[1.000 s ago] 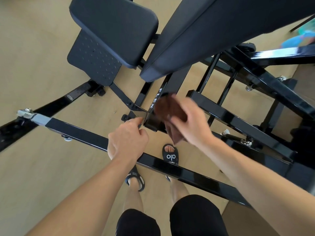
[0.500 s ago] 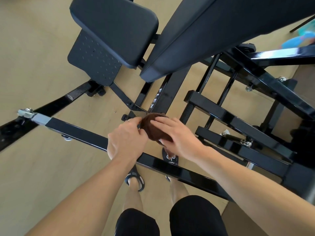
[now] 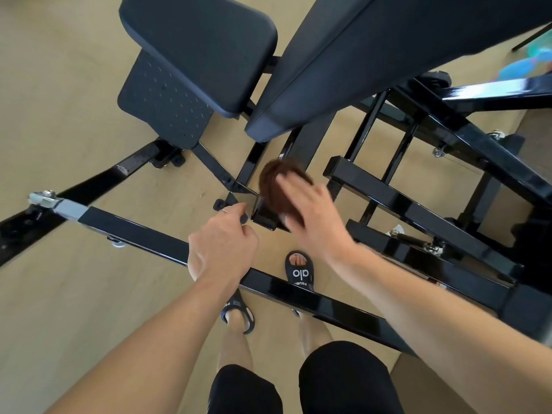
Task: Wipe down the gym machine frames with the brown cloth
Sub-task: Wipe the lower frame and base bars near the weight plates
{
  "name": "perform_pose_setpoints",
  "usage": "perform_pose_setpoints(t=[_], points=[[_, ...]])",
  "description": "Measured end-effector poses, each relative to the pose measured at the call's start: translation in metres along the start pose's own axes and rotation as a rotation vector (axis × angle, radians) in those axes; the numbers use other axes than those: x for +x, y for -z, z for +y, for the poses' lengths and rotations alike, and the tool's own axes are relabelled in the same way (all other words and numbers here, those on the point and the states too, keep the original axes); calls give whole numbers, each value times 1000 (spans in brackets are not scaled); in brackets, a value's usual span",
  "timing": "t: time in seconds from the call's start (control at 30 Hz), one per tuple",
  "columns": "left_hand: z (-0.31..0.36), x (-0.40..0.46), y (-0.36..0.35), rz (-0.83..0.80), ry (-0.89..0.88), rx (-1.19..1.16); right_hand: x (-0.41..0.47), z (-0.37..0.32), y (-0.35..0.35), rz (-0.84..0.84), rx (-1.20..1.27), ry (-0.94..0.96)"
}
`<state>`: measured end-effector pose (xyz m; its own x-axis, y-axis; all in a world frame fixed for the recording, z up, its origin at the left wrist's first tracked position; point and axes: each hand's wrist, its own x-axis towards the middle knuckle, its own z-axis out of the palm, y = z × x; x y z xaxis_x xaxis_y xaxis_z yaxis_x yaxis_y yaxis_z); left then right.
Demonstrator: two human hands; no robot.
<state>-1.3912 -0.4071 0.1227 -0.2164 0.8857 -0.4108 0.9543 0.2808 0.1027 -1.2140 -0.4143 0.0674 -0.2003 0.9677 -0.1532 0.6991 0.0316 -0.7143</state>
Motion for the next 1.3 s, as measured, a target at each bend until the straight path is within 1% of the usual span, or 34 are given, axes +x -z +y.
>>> perform_pose_setpoints(t=[0.1, 0.2, 0.27, 0.37, 0.4, 0.43, 0.47, 0.53, 0.6, 0.63, 0.67, 0.7, 0.77, 0.83, 0.87, 0.93, 1.03, 1.07, 1.17, 1.2, 1.23, 1.3], points=[[1, -1, 1, 24, -35, -15, -25, -12, -11, -170, -68, 169], [0, -1, 0, 26, -34, -15, -4, -2, 3, -258, -172, 236], [0, 0, -1, 25, -7, -6, 21, 4, 12, -212, -149, 175], [1, -1, -2, 47, -13, 3, 43, -2, 8, -27, -36, -7], [0, -1, -2, 45, -11, 0, 42, -7, 3, 11, -31, -45], [0, 0, -2, 37, -5, -1, 38, -12, -4, 18, -38, -43], [-1, 0, -3, 31, 2, 3, 30, -17, -9, -10, -54, -6], [-1, 1, -3, 31, 4, 30, 14, -21, -16, -125, -110, 114], [-1, 1, -3, 31, 6, 43, 17, -10, -6, -245, -193, 207], [-1, 0, -2, 27, 13, 35, 24, -1, 4, -268, -238, 248], [-1, 0, -2, 23, 15, 22, 33, 7, 13, -258, -268, 258], [-2, 0, -3, 22, 9, 13, 42, 16, 23, -219, -267, 225], [-2, 0, -2, 35, -10, 10, 56, 31, 40, -108, -208, 94], [-1, -1, -2, 37, -21, 5, 61, 34, 42, -31, -177, 16], [-1, -1, -3, 29, -21, 2, 59, 29, 36, -20, -170, 0], [-2, 1, -4, 10, -4, -7, 43, 14, 17, -75, -139, 14], [-3, 1, -6, 9, -11, -13, 4, -9, -10, -308, -171, 200], [-3, 1, -6, 21, -14, -18, -2, -10, -11, -351, -196, 265], [-4, 1, -7, 25, -30, -6, 11, 5, 7, -383, -305, 477], [-5, 1, -7, 14, -32, 5, 18, 14, 15, -381, -340, 499], [-5, 2, -8, 6, -31, 14, 25, 23, 26, -359, -350, 462], [-5, 2, -8, 13, -19, 17, 35, 42, 46, -278, -336, 296]])
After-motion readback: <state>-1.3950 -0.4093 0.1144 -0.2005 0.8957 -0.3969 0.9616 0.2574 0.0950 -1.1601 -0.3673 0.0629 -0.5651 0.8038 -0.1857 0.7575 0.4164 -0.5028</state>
